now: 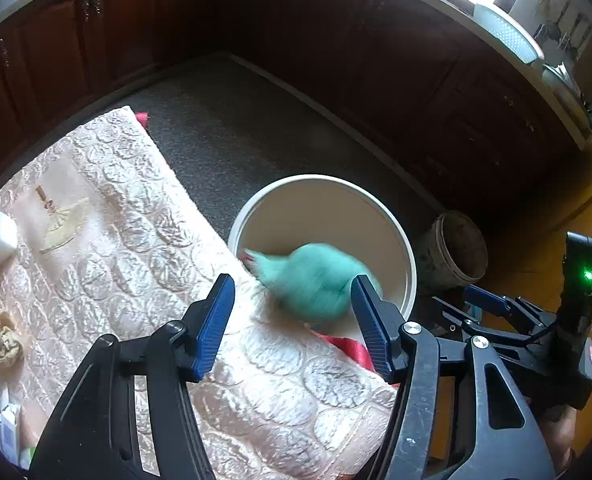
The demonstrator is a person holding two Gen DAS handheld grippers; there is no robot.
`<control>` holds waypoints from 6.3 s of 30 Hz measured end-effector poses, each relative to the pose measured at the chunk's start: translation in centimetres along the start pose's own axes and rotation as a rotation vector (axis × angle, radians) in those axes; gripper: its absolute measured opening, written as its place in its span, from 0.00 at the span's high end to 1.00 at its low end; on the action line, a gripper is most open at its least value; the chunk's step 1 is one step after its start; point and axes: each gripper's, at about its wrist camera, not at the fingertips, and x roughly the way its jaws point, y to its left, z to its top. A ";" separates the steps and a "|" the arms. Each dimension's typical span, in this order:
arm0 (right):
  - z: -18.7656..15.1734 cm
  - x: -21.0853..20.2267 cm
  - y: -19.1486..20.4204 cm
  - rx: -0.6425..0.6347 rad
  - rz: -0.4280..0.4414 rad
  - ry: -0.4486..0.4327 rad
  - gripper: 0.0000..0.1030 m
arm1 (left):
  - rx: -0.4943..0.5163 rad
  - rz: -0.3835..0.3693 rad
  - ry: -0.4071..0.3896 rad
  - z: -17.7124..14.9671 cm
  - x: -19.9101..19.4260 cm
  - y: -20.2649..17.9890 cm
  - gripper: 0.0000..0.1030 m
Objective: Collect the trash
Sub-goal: 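Carry towel and white bag over the bucket and open both tools, then move both open tools back over the table, then grasp the rainbow medicine box with the left tool while the right tool grasps the crumpled tissue, then carry medicine box and tissue over the bucket and open both tools, then move both open tools back over the table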
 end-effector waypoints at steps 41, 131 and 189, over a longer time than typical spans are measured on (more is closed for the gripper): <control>-1.5 -3.0 21.2 -0.390 0.185 -0.055 0.17 | -0.248 0.263 -0.115 -9.5 -15.6 20.9 0.32; 0.3 -6.5 7.7 -0.186 0.239 -0.154 0.71 | 0.140 0.162 -0.106 -2.5 -10.1 2.8 0.50; -0.1 -2.2 3.2 -0.085 0.064 -0.048 0.42 | 0.046 0.043 -0.031 -1.8 -3.8 1.6 0.33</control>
